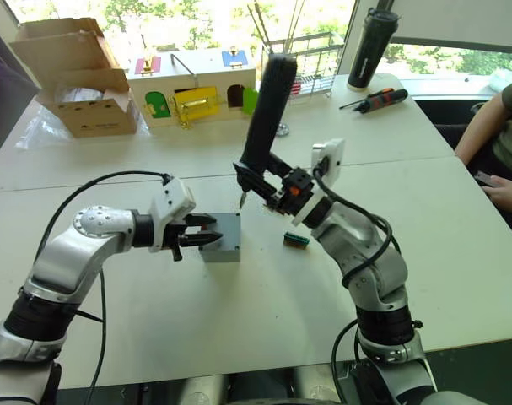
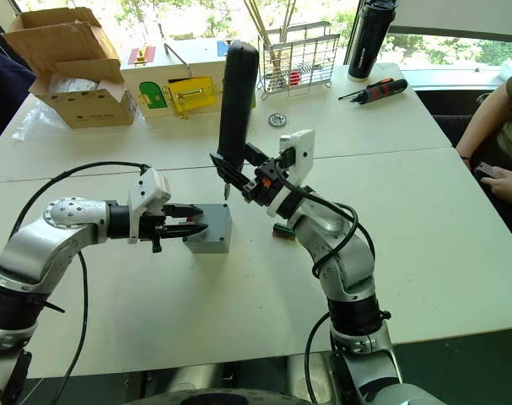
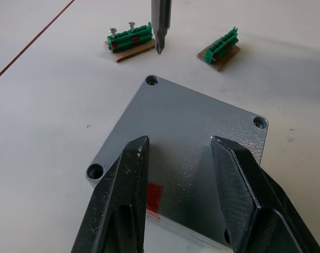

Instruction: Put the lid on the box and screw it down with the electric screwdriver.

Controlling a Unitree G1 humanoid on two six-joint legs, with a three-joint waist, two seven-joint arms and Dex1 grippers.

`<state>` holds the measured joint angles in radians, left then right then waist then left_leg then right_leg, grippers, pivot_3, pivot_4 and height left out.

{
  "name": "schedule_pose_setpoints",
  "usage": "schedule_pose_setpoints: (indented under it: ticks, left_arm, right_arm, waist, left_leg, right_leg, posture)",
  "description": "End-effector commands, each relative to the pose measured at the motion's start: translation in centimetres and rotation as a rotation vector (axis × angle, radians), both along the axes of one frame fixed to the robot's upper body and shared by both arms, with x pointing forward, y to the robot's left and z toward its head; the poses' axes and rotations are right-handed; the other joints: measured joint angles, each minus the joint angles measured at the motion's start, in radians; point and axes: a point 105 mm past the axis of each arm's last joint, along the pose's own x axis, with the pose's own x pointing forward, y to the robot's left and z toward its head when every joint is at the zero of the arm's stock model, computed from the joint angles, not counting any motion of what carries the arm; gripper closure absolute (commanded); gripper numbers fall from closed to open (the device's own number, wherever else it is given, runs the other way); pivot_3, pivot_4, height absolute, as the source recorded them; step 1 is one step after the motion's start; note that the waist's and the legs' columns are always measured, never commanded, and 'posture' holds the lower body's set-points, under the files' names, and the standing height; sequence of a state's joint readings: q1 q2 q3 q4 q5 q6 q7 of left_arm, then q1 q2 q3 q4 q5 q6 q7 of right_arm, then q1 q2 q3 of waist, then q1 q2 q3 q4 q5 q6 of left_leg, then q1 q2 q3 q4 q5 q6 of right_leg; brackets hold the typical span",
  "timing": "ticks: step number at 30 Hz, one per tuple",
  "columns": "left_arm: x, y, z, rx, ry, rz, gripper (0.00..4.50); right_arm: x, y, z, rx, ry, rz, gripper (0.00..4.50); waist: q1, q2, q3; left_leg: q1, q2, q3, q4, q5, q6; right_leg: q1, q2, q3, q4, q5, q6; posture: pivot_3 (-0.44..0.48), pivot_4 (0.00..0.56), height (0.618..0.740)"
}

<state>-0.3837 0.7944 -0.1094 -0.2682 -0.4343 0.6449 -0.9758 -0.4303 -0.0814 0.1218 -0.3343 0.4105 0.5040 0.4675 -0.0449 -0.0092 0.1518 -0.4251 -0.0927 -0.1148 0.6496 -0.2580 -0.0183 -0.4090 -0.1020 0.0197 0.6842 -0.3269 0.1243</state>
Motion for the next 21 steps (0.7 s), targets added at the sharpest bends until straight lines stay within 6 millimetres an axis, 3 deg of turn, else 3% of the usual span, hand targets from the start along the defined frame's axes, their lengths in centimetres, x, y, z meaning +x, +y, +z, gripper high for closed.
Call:
schedule_pose_setpoints:
  ticks: [1, 19, 21]
  left_arm:
    - [-0.5, 0.0, -0.7, 0.026, 0.020, -0.009, 2.67]
    - [-1.0, 0.1, -1.4, 0.042, 0.037, -0.015, 2.67]
    - [-0.9, 0.0, -1.5, 0.041, 0.038, -0.014, 2.67]
  right_arm:
    - [-0.8, 0.6, 1.6, 0.039, -0.082, 0.020, 2.69]
    - [0.2, 0.7, 0.1, -0.013, -0.084, -0.012, 2.69]
    - [-0.1, 1.5, -1.0, -0.061, -0.059, 0.039, 2.69]
  waist:
    - [0.000, 0.000, 0.000]
    - [0.000, 0.001, -0.001]
    - [0.000, 0.001, -0.001]
  left_leg:
    - [0.000, 0.000, 0.000, 0.000, 0.000, 0.000]
    - [0.002, 0.000, 0.000, 0.000, 0.000, 0.000]
    - [0.002, 0.000, 0.000, 0.000, 0.000, 0.000]
  right_leg:
    - [0.000, 0.000, 0.000, 0.000, 0.000, 0.000]
    - [0.002, 0.000, 0.000, 0.000, 0.000, 0.000]
    - [0.002, 0.000, 0.000, 0.000, 0.000, 0.000]
  posture:
    - [0.000, 0.150, 0.740]
    - [0.000, 0.150, 0.740]
    - [0.000, 0.150, 0.740]
